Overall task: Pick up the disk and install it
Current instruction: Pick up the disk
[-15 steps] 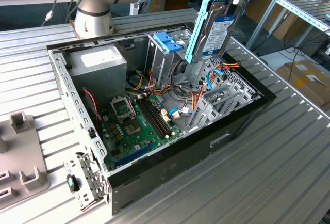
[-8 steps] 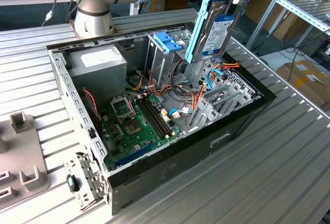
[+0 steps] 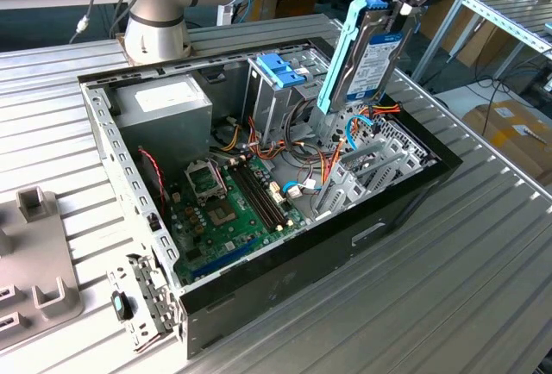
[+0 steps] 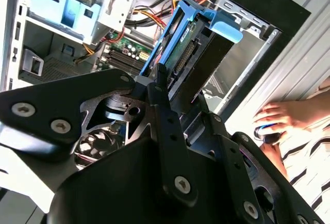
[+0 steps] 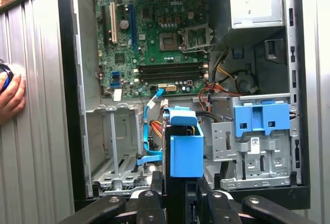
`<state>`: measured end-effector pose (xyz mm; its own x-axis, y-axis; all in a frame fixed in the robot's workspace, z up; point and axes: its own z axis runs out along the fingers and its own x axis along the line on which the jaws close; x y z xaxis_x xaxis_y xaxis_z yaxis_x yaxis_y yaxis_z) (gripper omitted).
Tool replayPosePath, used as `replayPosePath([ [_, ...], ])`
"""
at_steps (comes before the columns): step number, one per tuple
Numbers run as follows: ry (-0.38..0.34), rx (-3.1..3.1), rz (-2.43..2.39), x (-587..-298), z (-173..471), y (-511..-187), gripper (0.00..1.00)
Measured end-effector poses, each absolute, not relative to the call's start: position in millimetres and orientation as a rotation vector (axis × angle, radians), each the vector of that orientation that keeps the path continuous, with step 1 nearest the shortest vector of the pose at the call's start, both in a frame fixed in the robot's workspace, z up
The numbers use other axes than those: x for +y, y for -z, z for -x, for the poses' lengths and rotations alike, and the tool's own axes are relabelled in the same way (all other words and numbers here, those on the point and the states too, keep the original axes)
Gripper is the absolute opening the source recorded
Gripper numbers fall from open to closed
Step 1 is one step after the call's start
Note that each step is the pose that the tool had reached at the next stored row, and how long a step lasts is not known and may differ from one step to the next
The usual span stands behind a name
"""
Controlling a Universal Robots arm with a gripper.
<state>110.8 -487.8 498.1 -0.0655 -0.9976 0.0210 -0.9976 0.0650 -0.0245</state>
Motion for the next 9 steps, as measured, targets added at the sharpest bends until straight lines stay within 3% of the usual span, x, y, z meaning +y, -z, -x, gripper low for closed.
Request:
replayPosePath([
  [9, 0.051, 2.291, 2.147, -512, -111, -498, 0.35],
])
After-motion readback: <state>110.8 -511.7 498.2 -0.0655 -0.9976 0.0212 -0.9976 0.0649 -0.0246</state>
